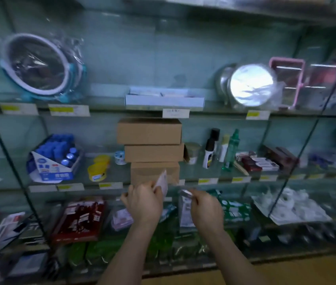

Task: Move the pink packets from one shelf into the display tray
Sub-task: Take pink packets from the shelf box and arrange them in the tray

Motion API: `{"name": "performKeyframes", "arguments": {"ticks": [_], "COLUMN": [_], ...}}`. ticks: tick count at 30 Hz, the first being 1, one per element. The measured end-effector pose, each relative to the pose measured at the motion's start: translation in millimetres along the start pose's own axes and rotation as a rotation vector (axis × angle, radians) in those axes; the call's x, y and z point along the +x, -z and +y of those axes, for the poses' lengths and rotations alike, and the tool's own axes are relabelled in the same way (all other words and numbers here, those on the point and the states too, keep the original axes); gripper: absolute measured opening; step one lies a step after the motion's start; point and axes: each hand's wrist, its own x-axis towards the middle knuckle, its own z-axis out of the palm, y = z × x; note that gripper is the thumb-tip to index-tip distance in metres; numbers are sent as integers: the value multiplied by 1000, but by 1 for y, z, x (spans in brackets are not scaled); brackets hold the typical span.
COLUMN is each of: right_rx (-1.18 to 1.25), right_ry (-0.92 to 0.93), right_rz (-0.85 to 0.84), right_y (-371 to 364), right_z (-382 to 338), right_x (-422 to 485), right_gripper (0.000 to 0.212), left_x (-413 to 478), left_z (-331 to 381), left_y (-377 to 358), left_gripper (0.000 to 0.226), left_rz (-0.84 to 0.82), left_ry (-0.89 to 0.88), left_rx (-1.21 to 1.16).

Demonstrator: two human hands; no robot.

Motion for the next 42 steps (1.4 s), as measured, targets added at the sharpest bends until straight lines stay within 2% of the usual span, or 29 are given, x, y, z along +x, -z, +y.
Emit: {"name": "performKeyframes", "arguments": {"ticks": [4, 7, 11, 14, 20, 25, 34, 39, 42], "right_rx": [61, 64, 94, 97, 93, 177, 239, 310, 376], "right_ry": [150, 222, 326, 407, 515, 557, 548, 422, 340], "right_rz": [73, 105, 169, 206, 289, 360, 444, 434, 403], "right_y": [34, 60, 88, 109, 146, 165, 170, 169, 164], "right_z": [-5, -10, -14, -18, -40, -64, -93, -111, -122], "right_x": [24, 40, 56, 71, 104, 136, 204, 240, 262], "right_gripper": [34, 32, 42, 36, 39, 29, 27, 23, 24], "left_x": [-6, -4, 3, 12, 51, 88, 173, 229, 260], "left_z": [17, 35, 64, 81, 98, 120, 145, 145, 143], "left_y": [19, 34, 54, 70, 107, 140, 167, 171, 171], "left_gripper": [24, 19, 18, 17, 21, 24, 14, 10, 8], "left_rz": [138, 203, 270, 321, 463, 534, 464, 358, 283], "left_ry": [-6, -33, -92, -145, -245, -307, -324, -306, -284], "left_rx": [-33, -55, -37, -25, -21, -30, -239, -326, -469]}}
